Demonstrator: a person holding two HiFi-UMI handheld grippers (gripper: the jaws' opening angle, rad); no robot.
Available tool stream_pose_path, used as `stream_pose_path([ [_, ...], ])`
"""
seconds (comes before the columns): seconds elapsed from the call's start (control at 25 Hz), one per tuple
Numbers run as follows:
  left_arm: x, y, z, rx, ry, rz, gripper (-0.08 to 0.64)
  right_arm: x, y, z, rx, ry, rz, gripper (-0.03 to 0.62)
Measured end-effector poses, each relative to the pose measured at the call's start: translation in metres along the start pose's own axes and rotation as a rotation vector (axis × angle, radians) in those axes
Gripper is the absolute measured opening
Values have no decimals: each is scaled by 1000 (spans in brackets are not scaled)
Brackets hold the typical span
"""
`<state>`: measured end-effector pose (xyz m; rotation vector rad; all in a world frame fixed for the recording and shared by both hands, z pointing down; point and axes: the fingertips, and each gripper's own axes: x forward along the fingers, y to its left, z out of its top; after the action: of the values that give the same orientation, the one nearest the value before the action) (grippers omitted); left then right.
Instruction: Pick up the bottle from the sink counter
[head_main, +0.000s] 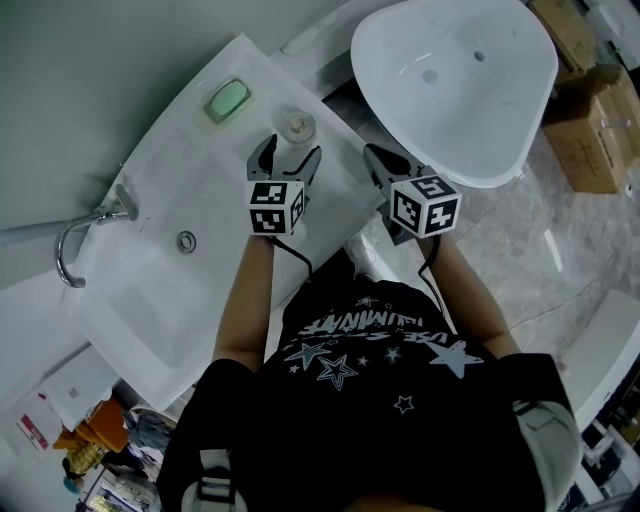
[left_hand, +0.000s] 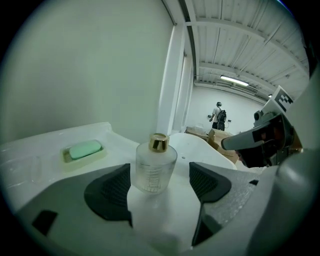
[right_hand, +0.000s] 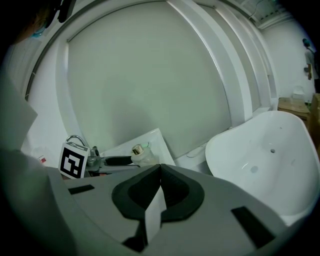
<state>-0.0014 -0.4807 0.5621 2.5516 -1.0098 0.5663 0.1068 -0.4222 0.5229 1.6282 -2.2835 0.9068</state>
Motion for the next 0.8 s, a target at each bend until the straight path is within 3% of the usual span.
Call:
stream_pose_path([
  [0.8, 55, 6, 2, 58, 37, 40, 353, -1, -31, -9, 51, 15, -59, 6],
])
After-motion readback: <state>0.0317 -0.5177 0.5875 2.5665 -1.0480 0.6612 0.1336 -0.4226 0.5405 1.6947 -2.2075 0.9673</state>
